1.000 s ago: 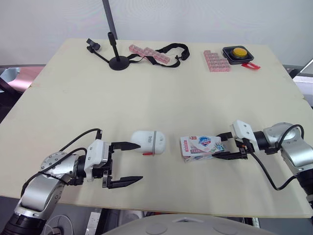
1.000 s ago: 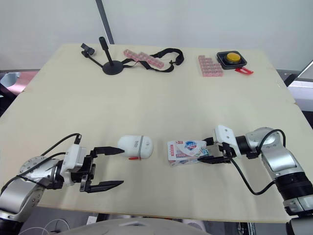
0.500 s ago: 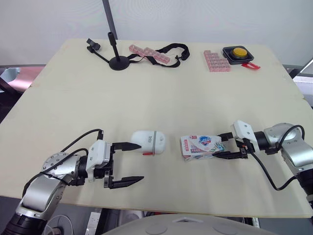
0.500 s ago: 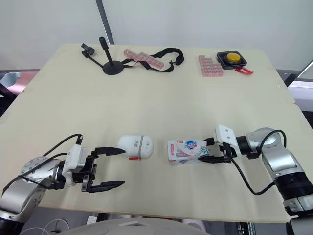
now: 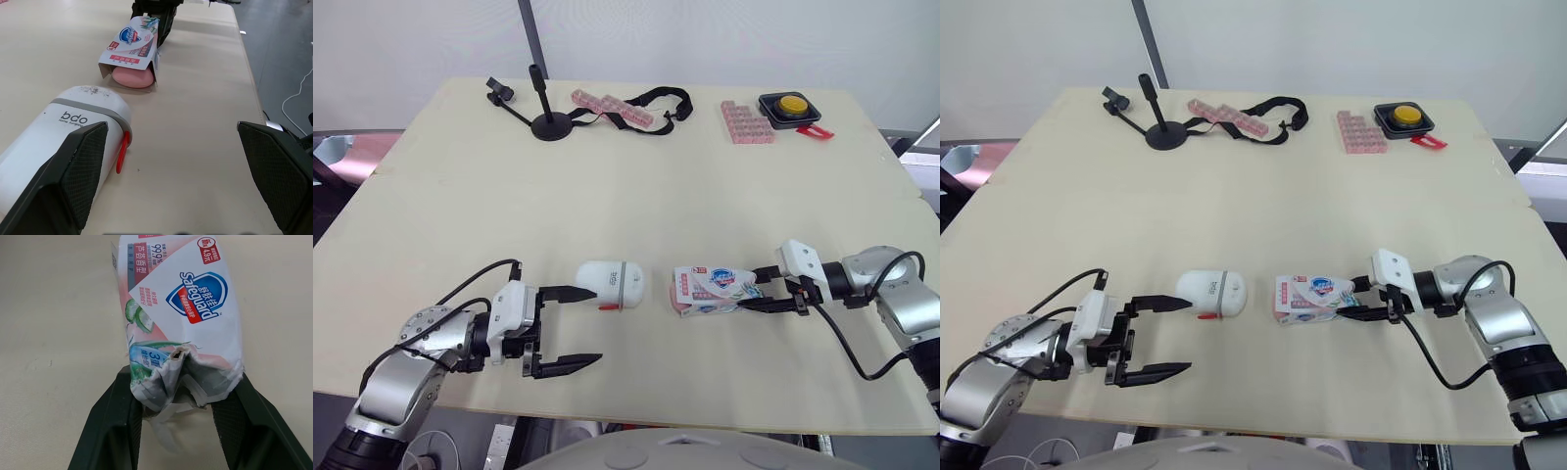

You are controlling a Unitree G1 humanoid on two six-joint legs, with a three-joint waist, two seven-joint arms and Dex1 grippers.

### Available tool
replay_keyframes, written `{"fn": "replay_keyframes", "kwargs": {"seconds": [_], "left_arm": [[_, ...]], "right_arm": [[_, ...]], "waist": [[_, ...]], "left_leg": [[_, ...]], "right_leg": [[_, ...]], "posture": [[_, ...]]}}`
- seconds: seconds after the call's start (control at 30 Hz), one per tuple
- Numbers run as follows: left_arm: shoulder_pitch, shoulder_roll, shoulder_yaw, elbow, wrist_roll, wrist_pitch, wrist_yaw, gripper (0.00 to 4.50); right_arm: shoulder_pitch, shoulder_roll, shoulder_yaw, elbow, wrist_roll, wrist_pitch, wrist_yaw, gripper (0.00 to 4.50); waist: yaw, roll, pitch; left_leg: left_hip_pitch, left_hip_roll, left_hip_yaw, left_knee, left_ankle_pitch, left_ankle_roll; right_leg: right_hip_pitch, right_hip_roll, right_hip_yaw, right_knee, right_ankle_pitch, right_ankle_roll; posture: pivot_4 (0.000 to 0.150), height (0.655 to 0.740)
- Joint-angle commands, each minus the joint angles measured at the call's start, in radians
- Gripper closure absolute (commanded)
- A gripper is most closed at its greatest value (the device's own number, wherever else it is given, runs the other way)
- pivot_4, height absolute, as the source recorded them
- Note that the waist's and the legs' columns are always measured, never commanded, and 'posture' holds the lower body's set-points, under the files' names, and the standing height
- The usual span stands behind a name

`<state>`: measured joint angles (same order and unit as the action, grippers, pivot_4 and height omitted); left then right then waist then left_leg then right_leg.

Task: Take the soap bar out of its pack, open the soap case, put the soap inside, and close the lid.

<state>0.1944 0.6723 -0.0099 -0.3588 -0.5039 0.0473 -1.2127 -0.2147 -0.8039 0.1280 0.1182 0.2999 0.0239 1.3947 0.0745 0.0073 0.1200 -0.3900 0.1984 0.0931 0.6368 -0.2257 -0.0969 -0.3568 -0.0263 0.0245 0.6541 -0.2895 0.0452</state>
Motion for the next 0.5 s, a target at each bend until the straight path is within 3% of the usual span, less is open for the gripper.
{"fn": "replay_keyframes", "kwargs": {"seconds": [0.03,0.5], "left_arm": [[0.002,0.002,0.006,-0.020,-0.003,-0.016,0.003,0.00],[-0.006,-0.001,-0.002,-0.013,0.004,-0.017,0.005,0.00]], "right_arm": [[0.001,-0.005,-0.028,-0.010,0.009,0.002,-0.005,2.49],[0.016,-0.012,-0.053,-0.030,0.021,0.016,-0.028,2.49]], "waist": [[0.000,0.000,0.000],[0.001,0.000,0.000]], "left_leg": [[0.000,0.000,0.000,0.000,0.000,0.000],[0.000,0.000,0.000,0.000,0.000,0.000]], "right_leg": [[0.000,0.000,0.000,0.000,0.000,0.000],[0.000,0.000,0.000,0.000,0.000,0.000]], "posture": [[0.150,0.7385],[0.150,0.7385]]}}
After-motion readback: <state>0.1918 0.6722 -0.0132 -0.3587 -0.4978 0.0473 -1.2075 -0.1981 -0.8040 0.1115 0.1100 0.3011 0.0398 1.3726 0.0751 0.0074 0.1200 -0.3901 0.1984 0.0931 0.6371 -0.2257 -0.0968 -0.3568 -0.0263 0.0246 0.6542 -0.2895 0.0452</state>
